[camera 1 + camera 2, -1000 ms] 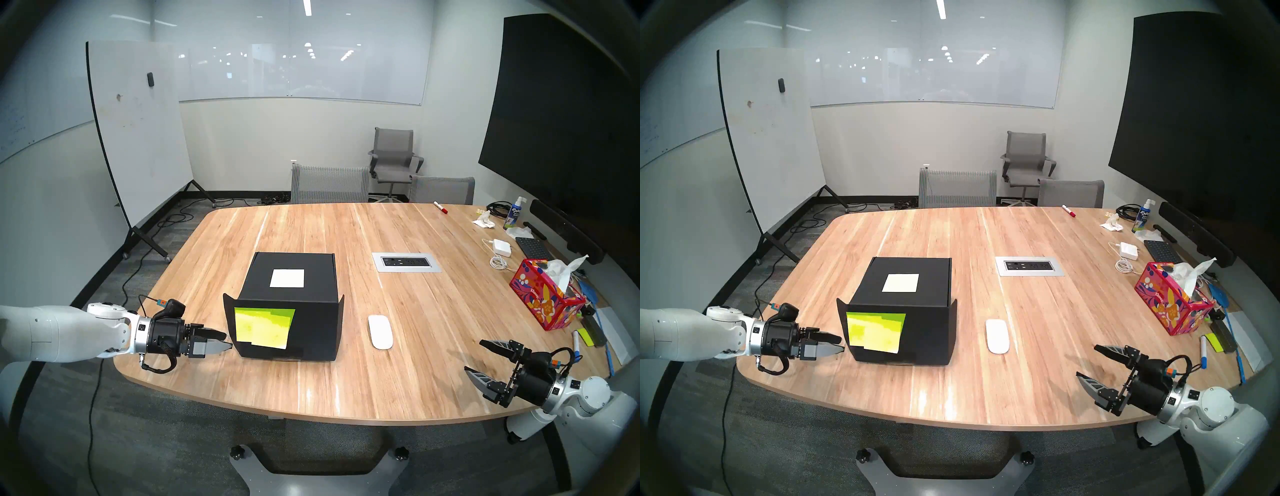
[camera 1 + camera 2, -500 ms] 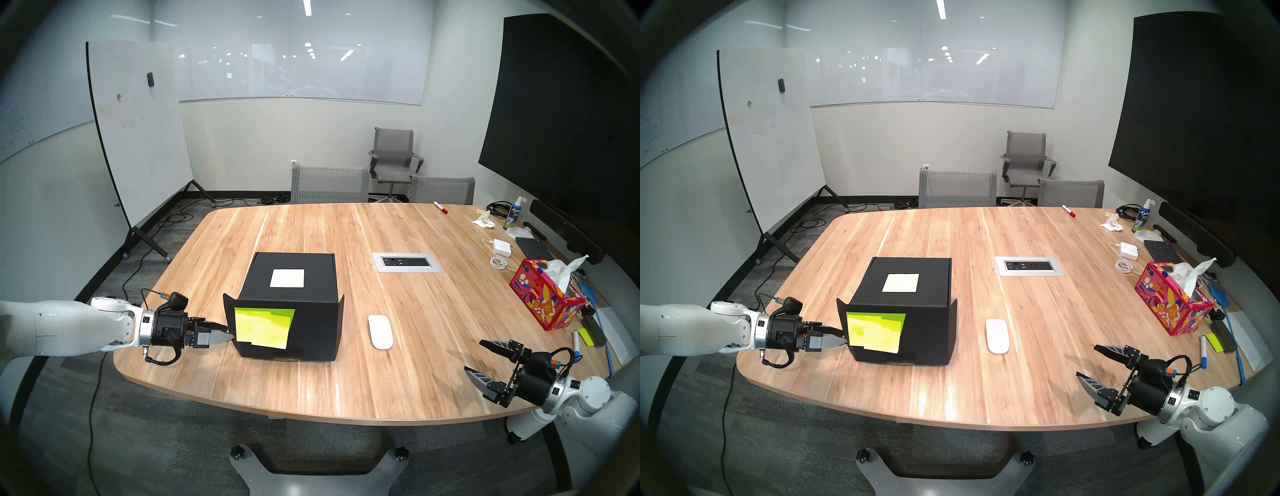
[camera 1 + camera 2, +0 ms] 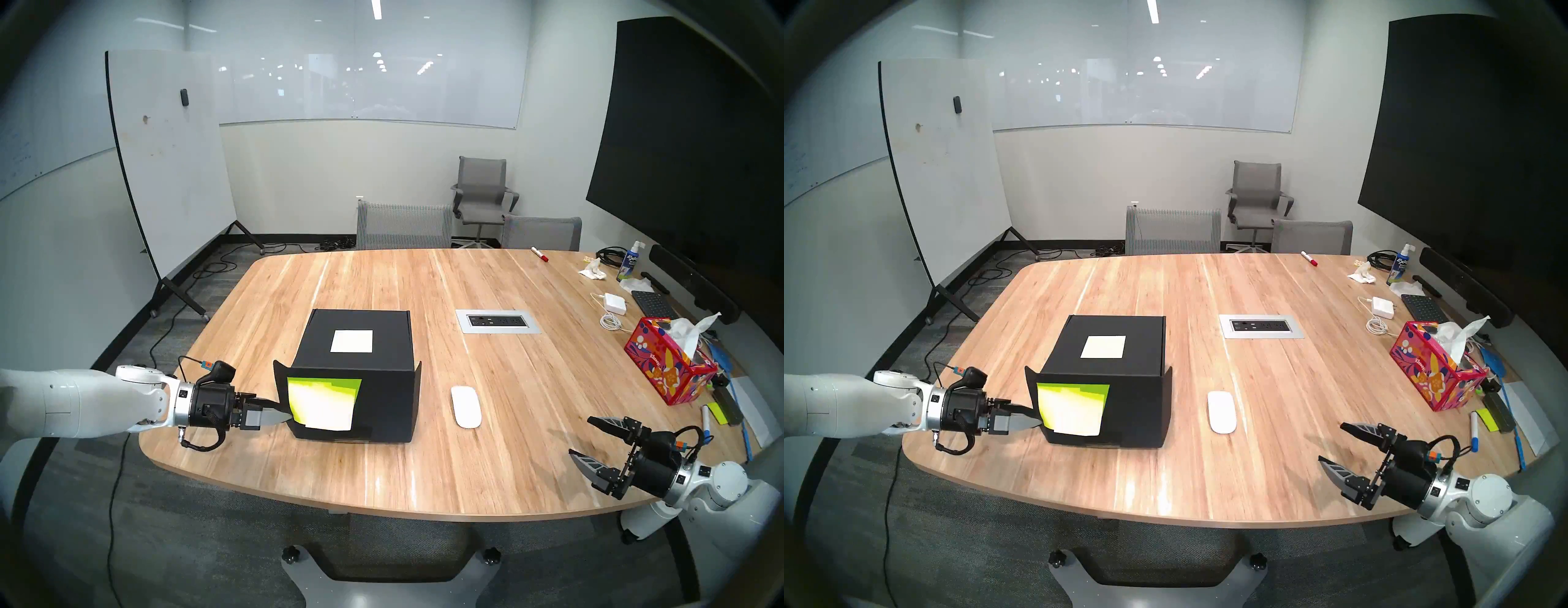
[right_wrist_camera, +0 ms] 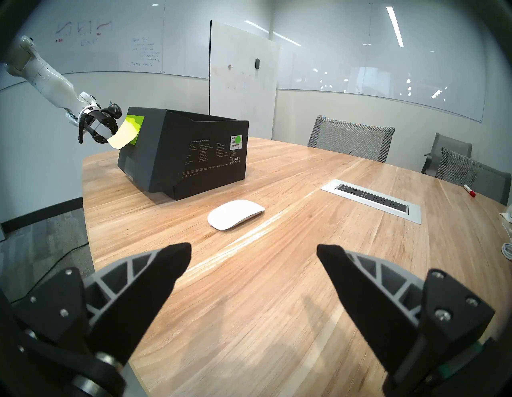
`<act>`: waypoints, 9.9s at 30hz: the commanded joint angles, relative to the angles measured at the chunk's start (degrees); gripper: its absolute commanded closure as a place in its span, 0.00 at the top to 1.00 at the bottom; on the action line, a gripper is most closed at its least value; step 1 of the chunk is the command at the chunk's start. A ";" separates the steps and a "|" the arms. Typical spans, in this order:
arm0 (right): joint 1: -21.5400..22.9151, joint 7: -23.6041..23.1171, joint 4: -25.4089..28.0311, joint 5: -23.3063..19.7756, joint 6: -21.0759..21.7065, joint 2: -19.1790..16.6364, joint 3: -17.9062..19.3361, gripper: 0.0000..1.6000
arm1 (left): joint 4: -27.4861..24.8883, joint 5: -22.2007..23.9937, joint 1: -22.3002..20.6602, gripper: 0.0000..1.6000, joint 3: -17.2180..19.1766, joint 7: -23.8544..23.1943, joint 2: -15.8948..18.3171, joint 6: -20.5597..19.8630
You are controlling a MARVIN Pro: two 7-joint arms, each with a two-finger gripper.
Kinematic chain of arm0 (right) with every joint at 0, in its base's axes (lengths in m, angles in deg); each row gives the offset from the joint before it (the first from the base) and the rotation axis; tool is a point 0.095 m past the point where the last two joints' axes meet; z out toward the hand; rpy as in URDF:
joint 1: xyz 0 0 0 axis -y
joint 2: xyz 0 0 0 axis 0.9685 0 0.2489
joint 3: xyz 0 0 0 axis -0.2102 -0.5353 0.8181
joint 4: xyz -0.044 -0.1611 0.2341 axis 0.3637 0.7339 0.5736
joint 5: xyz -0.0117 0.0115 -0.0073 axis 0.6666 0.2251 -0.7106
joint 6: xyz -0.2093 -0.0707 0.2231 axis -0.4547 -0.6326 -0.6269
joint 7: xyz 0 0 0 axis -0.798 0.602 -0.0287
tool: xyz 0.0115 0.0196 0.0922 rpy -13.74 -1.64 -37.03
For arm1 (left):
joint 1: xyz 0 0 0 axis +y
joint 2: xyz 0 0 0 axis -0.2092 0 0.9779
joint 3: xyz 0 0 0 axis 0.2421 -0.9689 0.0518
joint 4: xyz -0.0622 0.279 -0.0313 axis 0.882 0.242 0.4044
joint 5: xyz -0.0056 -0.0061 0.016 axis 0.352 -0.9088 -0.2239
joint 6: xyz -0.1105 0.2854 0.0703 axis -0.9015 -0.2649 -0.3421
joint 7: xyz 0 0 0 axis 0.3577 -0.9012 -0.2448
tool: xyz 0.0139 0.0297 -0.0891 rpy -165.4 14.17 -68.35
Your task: Open the box and place the mouse inside
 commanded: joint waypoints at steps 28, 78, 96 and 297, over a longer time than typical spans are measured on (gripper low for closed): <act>0.03 0.00 0.15 -0.10 -0.03 0.00 0.24 1.00 | 1.19 2.30 -1.01 1.00 1.90 -0.98 -1.10 -2.06; 0.02 0.00 0.15 -0.10 -0.03 0.00 0.24 1.00 | -2.56 -3.10 -5.88 1.00 1.63 -5.08 3.54 -14.57; 0.03 0.00 0.15 -0.10 -0.03 0.00 0.24 1.00 | -4.01 -3.91 -7.50 0.75 1.83 -6.58 5.15 -18.04; 0.05 0.00 0.14 -0.09 -0.04 0.00 0.22 1.00 | -13.28 52.92 -41.57 0.00 -5.99 37.00 -1.01 -52.31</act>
